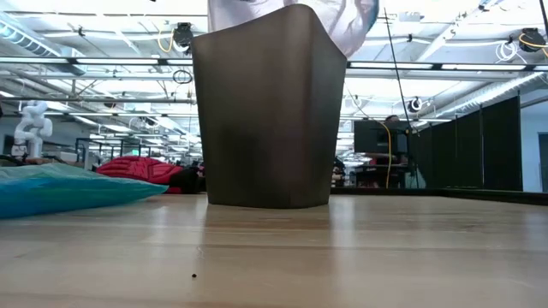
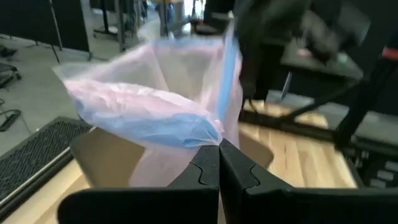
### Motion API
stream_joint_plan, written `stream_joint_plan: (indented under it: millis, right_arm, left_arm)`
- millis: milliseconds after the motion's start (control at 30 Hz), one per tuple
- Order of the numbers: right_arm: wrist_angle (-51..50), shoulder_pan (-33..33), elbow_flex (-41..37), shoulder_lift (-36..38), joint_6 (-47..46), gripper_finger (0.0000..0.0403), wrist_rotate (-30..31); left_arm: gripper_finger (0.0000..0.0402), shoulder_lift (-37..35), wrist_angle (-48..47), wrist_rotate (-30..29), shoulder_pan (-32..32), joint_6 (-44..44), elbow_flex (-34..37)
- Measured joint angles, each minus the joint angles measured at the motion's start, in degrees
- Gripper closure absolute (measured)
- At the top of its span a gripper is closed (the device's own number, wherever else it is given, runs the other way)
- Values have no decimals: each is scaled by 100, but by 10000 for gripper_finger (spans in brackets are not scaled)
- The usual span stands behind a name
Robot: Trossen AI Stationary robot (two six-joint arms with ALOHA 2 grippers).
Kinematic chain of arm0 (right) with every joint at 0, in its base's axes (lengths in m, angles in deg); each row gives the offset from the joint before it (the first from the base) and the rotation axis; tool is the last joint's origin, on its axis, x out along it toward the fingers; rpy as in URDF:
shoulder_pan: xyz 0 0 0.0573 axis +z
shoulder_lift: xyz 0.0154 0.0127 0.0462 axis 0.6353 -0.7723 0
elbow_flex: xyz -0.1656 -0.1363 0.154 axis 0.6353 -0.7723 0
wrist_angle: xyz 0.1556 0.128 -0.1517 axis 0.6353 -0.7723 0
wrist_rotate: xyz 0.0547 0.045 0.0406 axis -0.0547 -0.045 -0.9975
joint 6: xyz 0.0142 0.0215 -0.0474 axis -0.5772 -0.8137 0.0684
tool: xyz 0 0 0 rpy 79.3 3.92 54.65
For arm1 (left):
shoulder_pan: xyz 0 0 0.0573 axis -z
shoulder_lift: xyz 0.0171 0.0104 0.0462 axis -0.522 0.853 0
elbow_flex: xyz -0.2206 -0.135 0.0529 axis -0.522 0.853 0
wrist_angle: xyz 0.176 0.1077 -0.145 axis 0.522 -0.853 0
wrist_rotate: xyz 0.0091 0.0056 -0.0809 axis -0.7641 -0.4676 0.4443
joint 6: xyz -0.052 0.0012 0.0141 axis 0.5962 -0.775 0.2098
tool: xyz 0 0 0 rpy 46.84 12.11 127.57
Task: Place trash/remove bag and relplace
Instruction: Remove the pink trash bag from the black trash bin
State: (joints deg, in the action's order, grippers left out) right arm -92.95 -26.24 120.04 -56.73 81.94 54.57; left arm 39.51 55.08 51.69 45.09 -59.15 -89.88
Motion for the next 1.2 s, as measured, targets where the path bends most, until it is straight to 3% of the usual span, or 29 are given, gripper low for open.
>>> stream_joint_plan:
  millis: [267,533,667,833,1200]
  right_arm:
    - [5,81,476,3,49,403,-502]
    - [-59,112,507,28,-3,403,-513]
    - [71,98,507,161,-120,403,-501]
    - [131,15,507,310,-282,403,-493]
    - [26,-89,507,332,-255,403,-524]
  left_arm:
    - [388,0,-88,208,195,-847,0]
    - [288,0,138,143,703,-2159,-2]
    - [240,0,141,-450,890,-2803,-2]
    - [204,0,149,-1683,1108,-3747,-2]
    - [193,368,159,-3067,1402,-5065,0]
